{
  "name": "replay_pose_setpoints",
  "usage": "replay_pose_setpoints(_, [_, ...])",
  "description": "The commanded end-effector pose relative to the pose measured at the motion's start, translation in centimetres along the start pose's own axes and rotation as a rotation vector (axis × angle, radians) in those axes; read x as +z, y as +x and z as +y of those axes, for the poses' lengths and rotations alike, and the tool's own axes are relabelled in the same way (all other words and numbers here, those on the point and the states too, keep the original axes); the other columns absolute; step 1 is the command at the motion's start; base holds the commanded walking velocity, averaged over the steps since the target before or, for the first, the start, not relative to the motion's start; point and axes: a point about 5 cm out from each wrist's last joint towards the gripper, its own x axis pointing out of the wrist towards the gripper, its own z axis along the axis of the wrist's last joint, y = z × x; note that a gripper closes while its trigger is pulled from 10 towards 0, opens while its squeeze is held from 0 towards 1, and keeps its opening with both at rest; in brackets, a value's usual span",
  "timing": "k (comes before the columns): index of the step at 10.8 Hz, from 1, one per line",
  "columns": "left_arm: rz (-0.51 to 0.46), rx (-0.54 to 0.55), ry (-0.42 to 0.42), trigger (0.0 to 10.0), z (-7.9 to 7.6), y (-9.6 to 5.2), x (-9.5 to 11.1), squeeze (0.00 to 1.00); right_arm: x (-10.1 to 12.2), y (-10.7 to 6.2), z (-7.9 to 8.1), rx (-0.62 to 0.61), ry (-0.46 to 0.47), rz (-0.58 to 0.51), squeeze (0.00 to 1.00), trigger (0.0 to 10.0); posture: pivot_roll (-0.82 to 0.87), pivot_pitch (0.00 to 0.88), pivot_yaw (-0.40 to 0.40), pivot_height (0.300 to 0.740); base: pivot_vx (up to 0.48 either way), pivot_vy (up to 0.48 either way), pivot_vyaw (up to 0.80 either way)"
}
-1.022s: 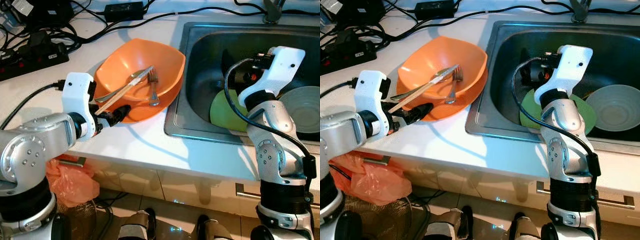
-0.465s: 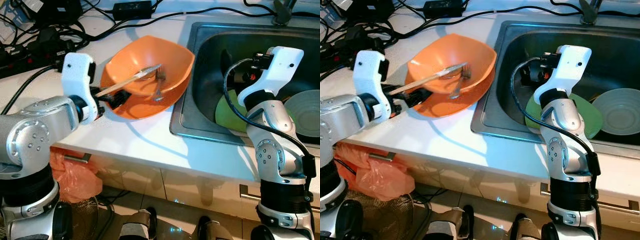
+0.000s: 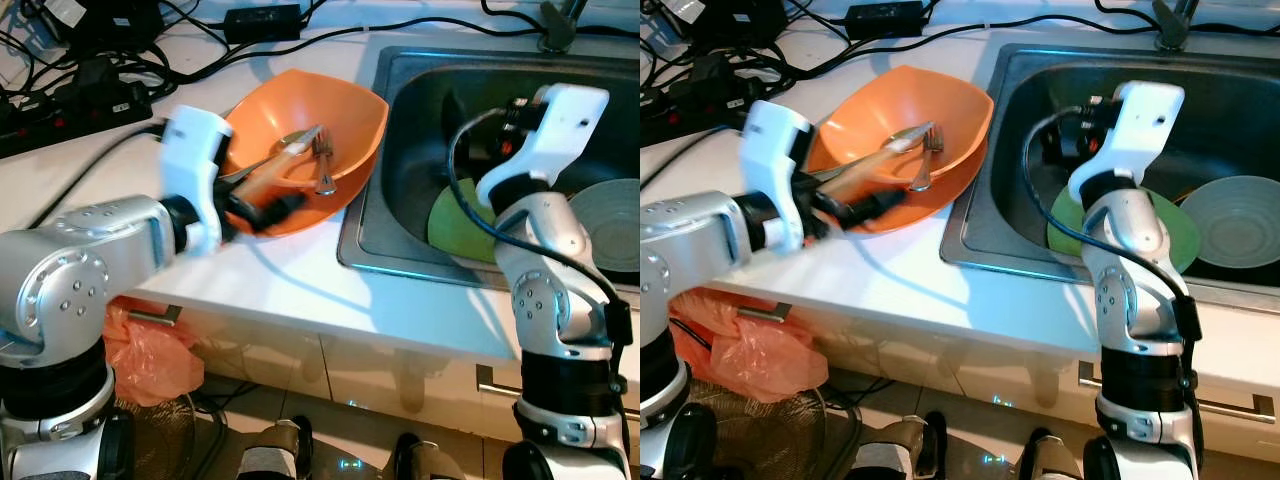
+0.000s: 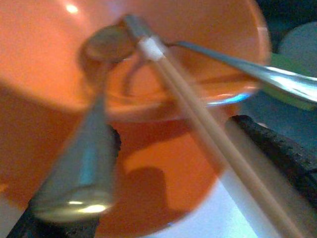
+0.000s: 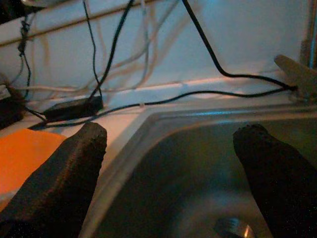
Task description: Kitchen organization
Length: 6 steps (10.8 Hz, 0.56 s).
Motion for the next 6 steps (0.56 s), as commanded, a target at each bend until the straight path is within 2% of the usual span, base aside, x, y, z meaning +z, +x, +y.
replay_pose_setpoints(1, [0.002, -0.073, 0.019, 10.0, -0.8, -0.3, 0.1, 0.00, 0.2, 0.2, 0.0, 0.006, -0.011, -0.013, 0.00, 10.0, 0.18, 0.154, 0.090, 0.740, 0.000, 0.000, 0.00])
replay_pose_setpoints(3, [0.016, -0.205, 0.050, 10.0, -1.7, -0.8, 0.4, 0.00, 0.4, 0.6, -0.1, 0.011, -0.016, -0.019, 0.00, 10.0, 0.17, 0.136, 0.082, 0.740, 0.000, 0.000, 0.00])
replay_pose_setpoints(4, [0.014, -0.223, 0.060, 10.0, -1.8, -0.9, 0.5, 0.00, 0.5, 0.7, -0.1, 0.013, -0.019, -0.023, 0.00, 10.0, 0.17, 0.129, 0.079, 0.740, 0.000, 0.000, 0.00])
replay_pose_setpoints(6, [-0.068, -0.230, 0.072, 10.0, -1.4, -0.8, 1.8, 0.00, 0.8, 1.1, 0.0, 0.027, -0.025, -0.037, 0.00, 10.0, 0.16, 0.098, 0.067, 0.740, 0.000, 0.000, 0.00])
